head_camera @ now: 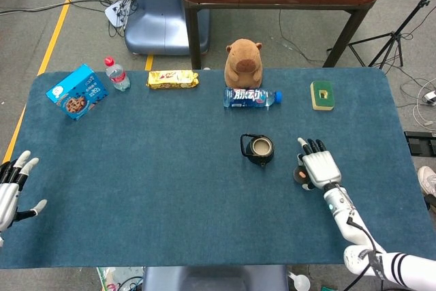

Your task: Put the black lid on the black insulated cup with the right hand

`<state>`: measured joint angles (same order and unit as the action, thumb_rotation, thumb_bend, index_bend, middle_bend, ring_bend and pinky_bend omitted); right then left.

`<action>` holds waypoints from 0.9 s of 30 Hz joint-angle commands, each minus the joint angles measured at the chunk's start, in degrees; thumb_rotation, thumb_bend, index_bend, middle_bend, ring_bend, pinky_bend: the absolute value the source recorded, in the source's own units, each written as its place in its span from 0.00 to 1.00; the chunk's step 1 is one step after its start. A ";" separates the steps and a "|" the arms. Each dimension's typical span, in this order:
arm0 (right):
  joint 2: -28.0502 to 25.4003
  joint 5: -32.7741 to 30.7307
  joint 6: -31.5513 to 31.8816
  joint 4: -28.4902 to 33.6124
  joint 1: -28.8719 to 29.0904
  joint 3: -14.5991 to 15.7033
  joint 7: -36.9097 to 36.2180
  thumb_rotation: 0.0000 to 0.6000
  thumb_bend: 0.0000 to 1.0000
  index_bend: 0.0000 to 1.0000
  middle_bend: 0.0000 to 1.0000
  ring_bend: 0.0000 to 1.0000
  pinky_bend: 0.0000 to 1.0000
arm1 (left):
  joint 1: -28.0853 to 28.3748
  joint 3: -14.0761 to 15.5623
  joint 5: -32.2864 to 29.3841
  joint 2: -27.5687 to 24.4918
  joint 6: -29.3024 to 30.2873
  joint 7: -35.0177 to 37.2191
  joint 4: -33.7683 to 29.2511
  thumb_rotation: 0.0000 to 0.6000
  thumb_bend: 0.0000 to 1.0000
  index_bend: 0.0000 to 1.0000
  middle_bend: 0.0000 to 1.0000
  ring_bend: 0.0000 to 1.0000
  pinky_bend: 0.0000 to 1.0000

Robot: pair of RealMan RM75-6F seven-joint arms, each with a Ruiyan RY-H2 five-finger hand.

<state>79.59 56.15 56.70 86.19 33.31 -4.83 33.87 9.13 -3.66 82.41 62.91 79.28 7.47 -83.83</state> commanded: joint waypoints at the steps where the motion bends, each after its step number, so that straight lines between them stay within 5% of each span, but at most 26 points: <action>1: -1.16 -0.38 0.37 1.56 0.49 -0.65 0.39 1.00 0.08 0.48 0.07 0.00 0.00 | -0.01 -0.02 -0.02 -0.06 0.02 -0.06 -0.07 1.00 0.22 0.10 0.00 0.00 0.00; 27: 0.31 -10.40 -4.75 -0.33 10.71 -6.70 2.73 1.00 0.08 0.48 0.07 0.00 0.00 | 0.23 -0.51 -1.35 -0.44 -1.37 1.88 1.32 1.00 0.22 0.10 0.00 0.00 0.00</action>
<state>79.62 46.22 52.28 86.21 43.60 -11.28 36.33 9.36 -4.16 81.11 62.46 77.97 9.25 -82.59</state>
